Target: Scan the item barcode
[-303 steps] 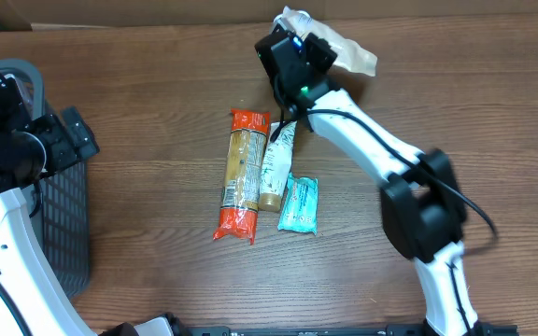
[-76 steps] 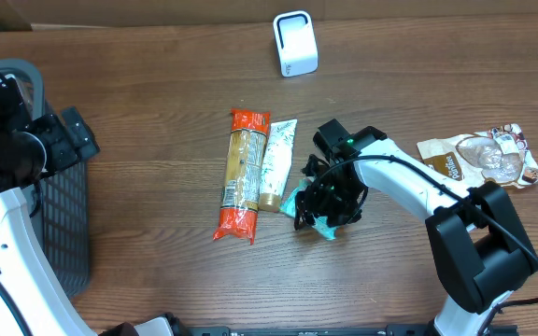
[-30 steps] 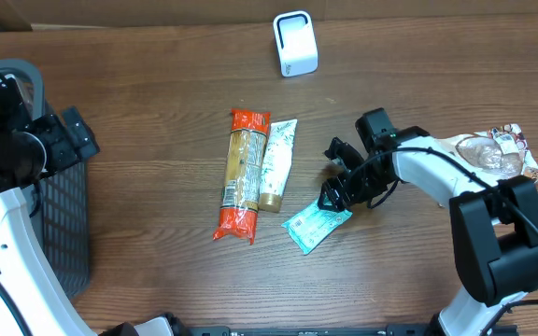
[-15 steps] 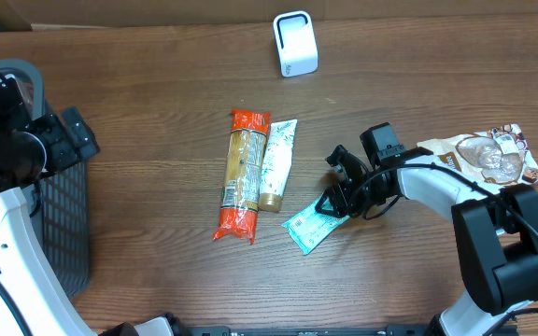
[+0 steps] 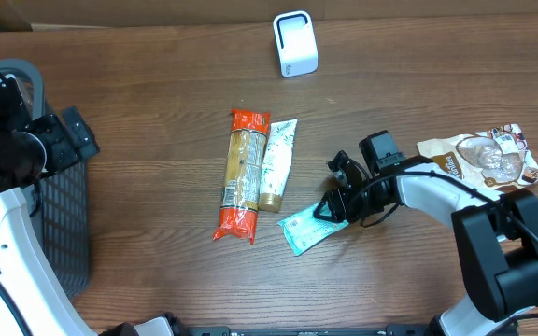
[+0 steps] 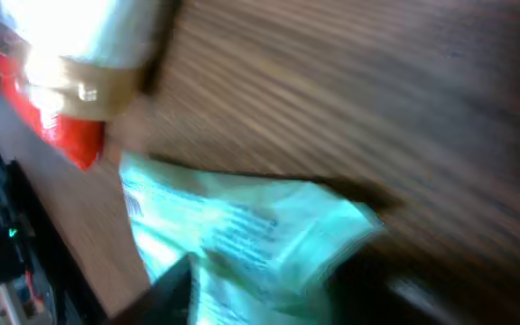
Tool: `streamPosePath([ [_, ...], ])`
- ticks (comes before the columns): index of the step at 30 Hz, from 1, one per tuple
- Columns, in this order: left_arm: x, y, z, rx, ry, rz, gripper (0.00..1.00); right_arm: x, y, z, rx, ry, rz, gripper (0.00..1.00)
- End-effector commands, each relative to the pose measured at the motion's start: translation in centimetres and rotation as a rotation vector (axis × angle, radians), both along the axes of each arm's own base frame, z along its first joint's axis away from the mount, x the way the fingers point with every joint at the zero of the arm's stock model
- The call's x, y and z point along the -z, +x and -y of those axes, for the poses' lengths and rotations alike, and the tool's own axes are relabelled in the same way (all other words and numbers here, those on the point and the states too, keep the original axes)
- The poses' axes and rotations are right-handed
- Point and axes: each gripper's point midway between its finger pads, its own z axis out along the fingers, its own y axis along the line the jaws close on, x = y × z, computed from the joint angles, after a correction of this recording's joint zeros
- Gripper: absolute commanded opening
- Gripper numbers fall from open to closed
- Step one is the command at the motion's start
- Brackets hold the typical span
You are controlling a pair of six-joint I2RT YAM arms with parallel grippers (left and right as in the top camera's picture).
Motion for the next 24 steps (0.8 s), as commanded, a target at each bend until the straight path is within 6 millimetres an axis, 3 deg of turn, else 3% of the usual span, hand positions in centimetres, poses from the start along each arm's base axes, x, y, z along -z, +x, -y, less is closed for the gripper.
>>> streamPosePath([
  [1,0.1,0.1,0.0,0.015,0.001,-0.001,1.0,4.5,-3.1,2.4,0.005,-0.172,-0.104,0.28],
  [5,0.1,0.1,0.0,0.015,0.001,-0.001,1.0,3.1,-2.2,1.3,0.006,-0.107,-0.108,0.04],
  [12,0.1,0.1,0.0,0.015,0.001,-0.001,1.0,0.8,-1.2,0.7,0.027,-0.042,-0.158,0.04],
  [17,0.1,0.1,0.0,0.015,0.001,-0.001,0.99,-4.9,0.9,-0.3,0.012,0.166,-0.188,0.04],
  [20,0.1,0.1,0.0,0.015,0.001,-0.001,1.0,-9.6,3.4,0.3,0.02,0.269,-0.141,0.04],
  [24,0.1,0.1,0.0,0.015,0.001,-0.001,0.99,-13.7,5.6,1.1,0.029,0.298,-0.035,0.04],
])
